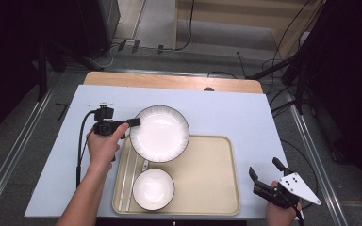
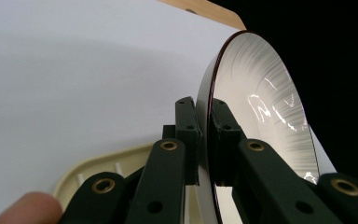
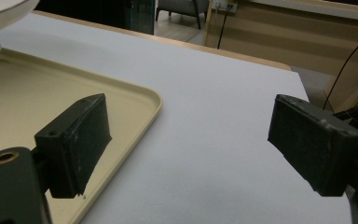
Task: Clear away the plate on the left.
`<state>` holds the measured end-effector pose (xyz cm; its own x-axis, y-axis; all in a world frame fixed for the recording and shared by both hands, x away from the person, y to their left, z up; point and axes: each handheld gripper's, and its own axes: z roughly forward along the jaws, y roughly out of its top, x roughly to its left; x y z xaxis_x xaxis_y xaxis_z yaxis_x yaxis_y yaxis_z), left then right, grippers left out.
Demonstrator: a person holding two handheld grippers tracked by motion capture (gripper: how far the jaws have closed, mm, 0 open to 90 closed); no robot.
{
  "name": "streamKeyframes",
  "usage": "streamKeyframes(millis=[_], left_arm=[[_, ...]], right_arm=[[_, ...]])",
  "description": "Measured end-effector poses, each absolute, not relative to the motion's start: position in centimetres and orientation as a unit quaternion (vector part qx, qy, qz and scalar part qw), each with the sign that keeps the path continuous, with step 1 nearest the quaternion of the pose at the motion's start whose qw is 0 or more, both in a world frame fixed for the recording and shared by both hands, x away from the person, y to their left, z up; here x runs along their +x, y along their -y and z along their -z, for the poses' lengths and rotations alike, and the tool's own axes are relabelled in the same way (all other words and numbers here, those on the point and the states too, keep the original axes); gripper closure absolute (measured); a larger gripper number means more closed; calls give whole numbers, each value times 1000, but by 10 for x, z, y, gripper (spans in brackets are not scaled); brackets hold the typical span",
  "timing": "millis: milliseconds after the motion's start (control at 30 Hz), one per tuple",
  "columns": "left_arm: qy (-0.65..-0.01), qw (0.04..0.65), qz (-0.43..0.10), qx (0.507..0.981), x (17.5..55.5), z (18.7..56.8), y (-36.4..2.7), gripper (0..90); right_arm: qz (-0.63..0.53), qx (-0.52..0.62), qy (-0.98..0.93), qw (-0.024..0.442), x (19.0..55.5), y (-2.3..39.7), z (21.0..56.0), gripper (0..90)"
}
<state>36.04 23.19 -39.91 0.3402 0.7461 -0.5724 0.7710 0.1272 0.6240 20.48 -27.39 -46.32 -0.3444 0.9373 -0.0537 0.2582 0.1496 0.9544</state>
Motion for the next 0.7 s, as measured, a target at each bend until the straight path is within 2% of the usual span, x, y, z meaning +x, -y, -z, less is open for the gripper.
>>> streamKeyframes(millis=[700], left_arm=[[-548, 452, 62, 702, 374, 433, -168, 850]], right_arm=[[-475, 448, -665, 361, 205, 277, 463, 134]])
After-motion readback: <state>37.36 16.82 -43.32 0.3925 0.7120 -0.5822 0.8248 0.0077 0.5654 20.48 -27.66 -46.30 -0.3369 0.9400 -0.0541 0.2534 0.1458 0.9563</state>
